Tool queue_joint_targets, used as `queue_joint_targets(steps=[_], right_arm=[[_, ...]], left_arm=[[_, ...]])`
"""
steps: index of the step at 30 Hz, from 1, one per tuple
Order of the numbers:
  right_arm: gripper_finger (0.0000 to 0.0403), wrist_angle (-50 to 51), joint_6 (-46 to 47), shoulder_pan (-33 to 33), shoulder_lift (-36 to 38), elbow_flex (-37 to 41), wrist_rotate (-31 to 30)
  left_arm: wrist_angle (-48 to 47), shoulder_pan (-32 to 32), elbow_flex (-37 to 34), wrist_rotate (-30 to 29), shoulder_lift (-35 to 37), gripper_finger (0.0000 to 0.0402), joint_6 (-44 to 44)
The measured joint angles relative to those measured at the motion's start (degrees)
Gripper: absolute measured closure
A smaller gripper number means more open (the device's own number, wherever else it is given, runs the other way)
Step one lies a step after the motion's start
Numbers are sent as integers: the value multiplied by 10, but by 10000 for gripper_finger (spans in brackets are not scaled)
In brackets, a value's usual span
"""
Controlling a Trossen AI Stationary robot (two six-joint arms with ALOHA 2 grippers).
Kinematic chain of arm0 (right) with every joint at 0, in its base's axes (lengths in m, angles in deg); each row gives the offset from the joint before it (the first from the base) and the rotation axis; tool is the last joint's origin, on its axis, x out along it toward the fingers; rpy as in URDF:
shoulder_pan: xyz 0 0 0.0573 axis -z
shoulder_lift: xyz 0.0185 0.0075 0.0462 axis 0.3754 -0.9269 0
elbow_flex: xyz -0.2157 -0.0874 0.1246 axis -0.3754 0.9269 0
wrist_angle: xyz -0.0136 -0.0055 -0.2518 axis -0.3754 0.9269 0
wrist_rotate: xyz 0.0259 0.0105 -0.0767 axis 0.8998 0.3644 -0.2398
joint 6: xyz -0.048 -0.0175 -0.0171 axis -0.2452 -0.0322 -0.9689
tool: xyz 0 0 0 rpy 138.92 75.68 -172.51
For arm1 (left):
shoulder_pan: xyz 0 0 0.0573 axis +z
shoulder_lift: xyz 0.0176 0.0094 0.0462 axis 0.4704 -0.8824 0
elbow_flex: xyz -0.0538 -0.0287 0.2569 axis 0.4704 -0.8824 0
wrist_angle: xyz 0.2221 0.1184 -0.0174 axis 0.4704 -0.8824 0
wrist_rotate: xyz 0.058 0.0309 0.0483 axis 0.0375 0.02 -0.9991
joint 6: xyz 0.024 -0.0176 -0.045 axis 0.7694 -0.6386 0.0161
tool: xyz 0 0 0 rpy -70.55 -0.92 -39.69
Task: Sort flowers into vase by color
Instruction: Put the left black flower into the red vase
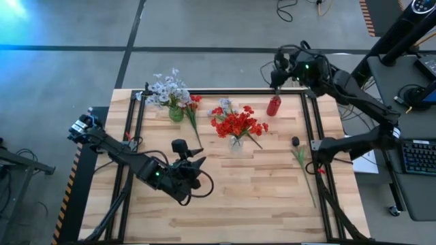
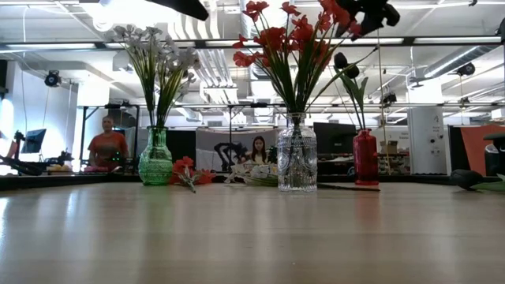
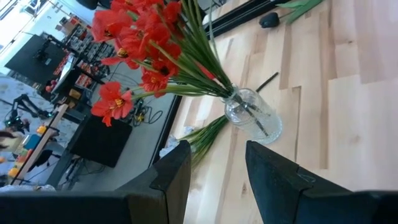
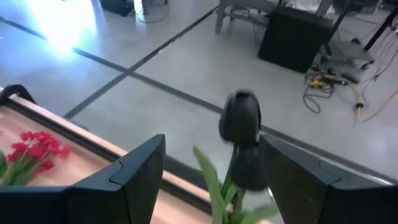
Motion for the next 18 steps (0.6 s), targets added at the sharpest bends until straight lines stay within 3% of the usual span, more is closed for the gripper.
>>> queue_joint_targets(steps=[11, 18], right_arm=[[155, 72, -56, 17, -129, -206, 0], [126, 158, -36, 32, -169, -268, 0]], left_arm=[[0, 18, 0, -1, 0, 265, 33], [-1, 23, 0, -2, 0, 265, 52]])
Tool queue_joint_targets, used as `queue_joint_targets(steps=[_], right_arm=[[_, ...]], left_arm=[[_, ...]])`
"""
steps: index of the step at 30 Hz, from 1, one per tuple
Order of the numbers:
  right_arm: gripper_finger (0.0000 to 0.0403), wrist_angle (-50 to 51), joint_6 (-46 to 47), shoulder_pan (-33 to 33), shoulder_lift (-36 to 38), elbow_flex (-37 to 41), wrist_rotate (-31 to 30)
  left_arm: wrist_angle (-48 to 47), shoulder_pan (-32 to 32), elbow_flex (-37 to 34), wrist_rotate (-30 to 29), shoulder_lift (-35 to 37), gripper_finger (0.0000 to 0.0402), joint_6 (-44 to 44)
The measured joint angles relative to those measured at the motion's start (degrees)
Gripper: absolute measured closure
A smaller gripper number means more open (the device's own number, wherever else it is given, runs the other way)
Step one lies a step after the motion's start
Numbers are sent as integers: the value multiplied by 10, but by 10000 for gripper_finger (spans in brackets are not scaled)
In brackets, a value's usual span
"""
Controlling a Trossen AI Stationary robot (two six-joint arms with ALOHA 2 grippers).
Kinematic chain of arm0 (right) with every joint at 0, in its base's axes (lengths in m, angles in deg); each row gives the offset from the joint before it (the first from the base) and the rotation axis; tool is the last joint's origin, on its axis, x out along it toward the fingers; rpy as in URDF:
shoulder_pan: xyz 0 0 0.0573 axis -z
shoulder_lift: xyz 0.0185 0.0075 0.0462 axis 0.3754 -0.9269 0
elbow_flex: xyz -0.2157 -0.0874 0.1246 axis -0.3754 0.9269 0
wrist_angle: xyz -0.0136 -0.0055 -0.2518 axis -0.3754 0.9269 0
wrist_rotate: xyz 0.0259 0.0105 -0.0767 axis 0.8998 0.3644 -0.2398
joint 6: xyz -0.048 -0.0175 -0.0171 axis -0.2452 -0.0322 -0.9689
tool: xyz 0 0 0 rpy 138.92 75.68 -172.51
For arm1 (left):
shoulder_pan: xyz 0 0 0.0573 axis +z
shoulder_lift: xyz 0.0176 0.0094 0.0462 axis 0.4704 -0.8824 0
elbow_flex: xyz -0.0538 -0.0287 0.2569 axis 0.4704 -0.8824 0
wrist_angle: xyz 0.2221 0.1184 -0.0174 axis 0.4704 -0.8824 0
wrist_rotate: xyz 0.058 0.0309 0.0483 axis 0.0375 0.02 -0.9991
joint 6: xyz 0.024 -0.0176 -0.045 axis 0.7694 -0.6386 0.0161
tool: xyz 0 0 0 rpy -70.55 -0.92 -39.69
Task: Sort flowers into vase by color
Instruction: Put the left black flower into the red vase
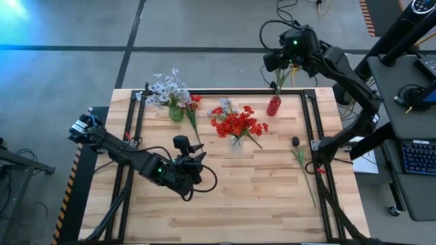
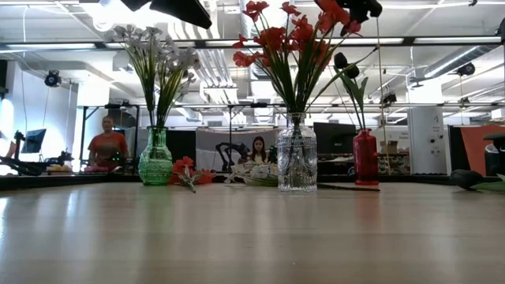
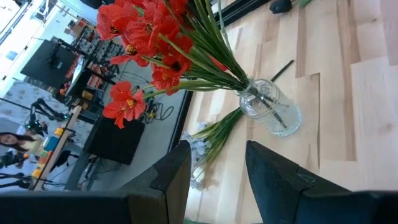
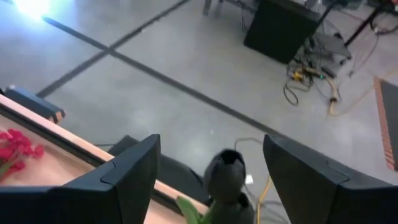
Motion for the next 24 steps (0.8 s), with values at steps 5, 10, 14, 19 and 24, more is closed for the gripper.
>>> queue_joint_targets(steps=[5, 10, 14, 19, 24], right_arm=[[105, 39, 24, 17, -13, -15, 0], [87, 64, 36, 31, -18, -15, 5], [81, 66, 36, 40, -30, -12, 5], [83, 63, 35, 48, -49, -12, 20], [81, 62, 31, 49, -69, -11, 20]], left_arm=[[0, 0, 0, 0, 0, 265, 11], [0, 5, 0, 0, 0, 265, 18], [1, 12, 0, 0, 0, 265, 25], [1, 26, 0, 0, 0, 265, 29], [1, 36, 0, 0, 0, 265, 30]])
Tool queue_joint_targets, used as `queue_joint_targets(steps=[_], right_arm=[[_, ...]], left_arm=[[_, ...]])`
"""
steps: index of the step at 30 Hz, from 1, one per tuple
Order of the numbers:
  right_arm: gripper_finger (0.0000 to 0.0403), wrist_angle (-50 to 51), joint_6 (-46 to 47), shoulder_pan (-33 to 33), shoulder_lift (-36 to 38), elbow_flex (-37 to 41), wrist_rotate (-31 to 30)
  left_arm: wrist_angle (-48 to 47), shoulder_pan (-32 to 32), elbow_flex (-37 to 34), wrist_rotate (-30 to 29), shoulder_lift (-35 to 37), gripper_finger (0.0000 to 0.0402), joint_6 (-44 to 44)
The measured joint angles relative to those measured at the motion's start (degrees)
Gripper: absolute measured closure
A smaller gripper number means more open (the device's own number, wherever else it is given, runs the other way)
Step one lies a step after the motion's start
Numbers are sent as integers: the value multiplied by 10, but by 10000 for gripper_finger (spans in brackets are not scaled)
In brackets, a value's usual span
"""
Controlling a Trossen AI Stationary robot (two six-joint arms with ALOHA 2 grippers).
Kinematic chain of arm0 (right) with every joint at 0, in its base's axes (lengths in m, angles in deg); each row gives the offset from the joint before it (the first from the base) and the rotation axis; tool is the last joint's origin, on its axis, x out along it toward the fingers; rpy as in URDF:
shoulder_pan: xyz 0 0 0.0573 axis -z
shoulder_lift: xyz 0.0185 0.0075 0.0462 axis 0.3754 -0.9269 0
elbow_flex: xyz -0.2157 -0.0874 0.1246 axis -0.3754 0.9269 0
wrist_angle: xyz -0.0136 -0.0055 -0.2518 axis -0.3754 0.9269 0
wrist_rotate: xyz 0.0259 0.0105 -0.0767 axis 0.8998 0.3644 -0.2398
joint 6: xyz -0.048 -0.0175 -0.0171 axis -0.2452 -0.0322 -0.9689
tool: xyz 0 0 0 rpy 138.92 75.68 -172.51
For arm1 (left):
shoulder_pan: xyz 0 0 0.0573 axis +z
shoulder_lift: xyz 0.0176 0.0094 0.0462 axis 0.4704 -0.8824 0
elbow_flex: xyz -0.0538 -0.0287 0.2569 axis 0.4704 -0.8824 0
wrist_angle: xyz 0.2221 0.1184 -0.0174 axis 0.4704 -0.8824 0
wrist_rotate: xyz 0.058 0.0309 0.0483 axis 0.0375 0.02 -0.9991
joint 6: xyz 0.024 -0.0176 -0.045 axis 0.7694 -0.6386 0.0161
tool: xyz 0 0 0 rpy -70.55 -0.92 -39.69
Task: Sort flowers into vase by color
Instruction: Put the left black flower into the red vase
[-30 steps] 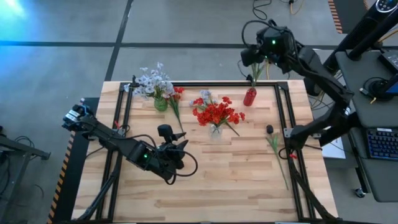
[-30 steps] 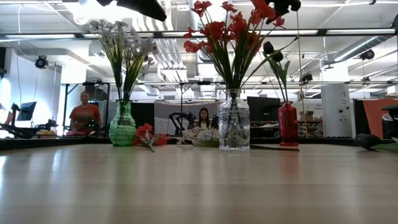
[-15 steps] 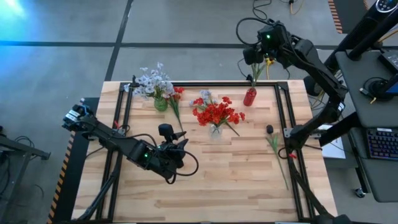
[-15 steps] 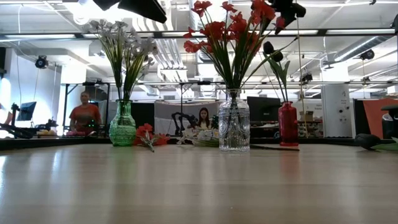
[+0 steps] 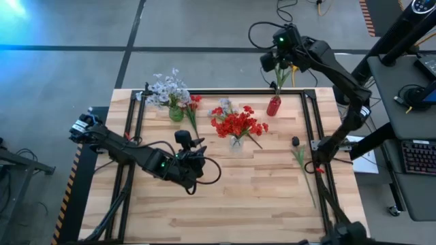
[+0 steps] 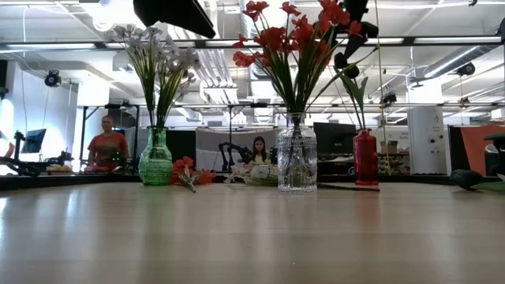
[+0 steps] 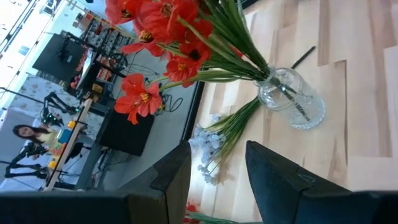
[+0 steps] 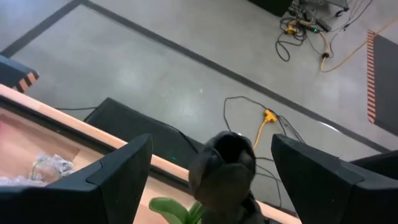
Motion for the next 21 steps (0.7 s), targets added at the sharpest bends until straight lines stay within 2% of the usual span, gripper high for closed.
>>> queue_joint_targets(steps=[5, 21], right_arm=[[87, 0, 0, 0, -8, 0, 0], [165, 4, 0, 0, -3, 0, 0]], left_arm=[[0, 4, 0, 0, 0, 265, 0], [0, 4, 0, 0, 0, 265, 0]])
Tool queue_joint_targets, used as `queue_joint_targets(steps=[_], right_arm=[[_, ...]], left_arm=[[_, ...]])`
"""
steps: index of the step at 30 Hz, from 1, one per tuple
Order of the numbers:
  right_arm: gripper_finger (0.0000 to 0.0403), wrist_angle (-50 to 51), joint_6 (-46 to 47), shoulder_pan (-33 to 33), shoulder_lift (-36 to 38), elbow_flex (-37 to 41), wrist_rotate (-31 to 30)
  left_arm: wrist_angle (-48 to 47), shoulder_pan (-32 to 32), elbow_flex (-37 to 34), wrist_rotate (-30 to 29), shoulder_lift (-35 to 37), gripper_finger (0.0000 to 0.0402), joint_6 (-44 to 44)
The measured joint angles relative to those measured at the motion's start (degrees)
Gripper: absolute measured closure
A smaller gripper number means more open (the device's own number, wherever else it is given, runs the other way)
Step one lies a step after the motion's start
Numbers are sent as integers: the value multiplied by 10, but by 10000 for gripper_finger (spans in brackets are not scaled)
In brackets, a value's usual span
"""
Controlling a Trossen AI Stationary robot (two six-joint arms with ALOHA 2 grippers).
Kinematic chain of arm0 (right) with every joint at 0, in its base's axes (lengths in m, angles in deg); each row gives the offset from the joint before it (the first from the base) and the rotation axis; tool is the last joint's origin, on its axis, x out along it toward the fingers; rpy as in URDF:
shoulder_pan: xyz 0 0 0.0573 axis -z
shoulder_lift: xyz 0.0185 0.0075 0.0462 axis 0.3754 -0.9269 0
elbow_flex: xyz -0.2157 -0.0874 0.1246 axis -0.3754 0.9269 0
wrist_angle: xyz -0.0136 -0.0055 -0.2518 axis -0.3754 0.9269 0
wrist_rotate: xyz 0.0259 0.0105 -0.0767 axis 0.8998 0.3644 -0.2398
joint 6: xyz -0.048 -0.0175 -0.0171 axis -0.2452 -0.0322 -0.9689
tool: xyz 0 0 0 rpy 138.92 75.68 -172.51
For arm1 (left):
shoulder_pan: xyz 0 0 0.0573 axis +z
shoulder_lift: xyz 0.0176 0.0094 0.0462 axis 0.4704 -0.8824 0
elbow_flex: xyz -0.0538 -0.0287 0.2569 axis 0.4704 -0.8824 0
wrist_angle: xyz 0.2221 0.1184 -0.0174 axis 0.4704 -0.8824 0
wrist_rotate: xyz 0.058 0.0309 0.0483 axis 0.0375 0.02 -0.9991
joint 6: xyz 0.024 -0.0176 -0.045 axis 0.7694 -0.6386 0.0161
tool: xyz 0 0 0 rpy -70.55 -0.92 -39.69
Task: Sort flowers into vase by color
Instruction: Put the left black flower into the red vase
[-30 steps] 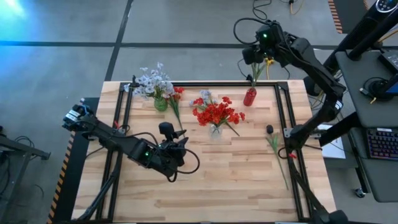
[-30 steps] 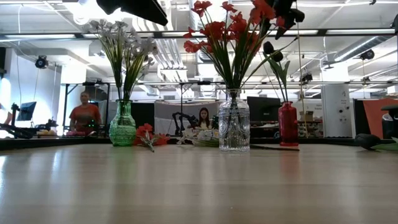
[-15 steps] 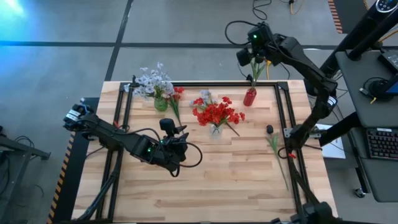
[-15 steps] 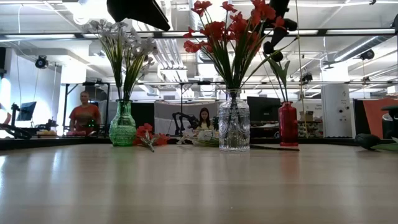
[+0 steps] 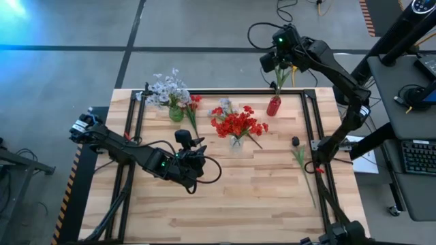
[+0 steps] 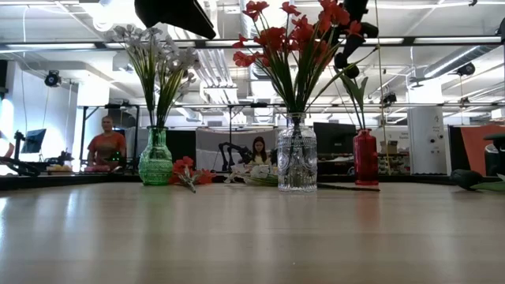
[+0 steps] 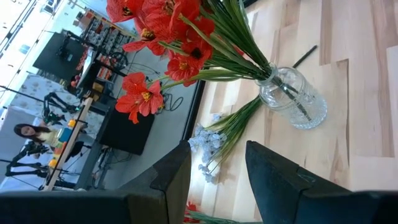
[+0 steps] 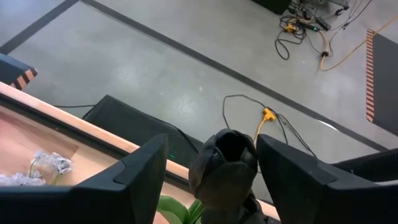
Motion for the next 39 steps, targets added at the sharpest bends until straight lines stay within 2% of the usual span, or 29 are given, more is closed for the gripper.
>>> queue_joint_targets(steps=[19, 28, 33, 39], right_arm=[[215, 4, 1, -2, 16, 0, 3], [229, 5, 5, -2, 39, 0, 25], [211, 3, 5, -1, 40, 0, 25], [156, 0, 5, -1, 29, 0, 25]], left_arm=[[0, 0, 0, 0, 0, 265, 0], [0, 0, 0, 0, 0, 265, 0], [0, 0, 0, 0, 0, 265, 0], [0, 0, 0, 0, 0, 265, 0]])
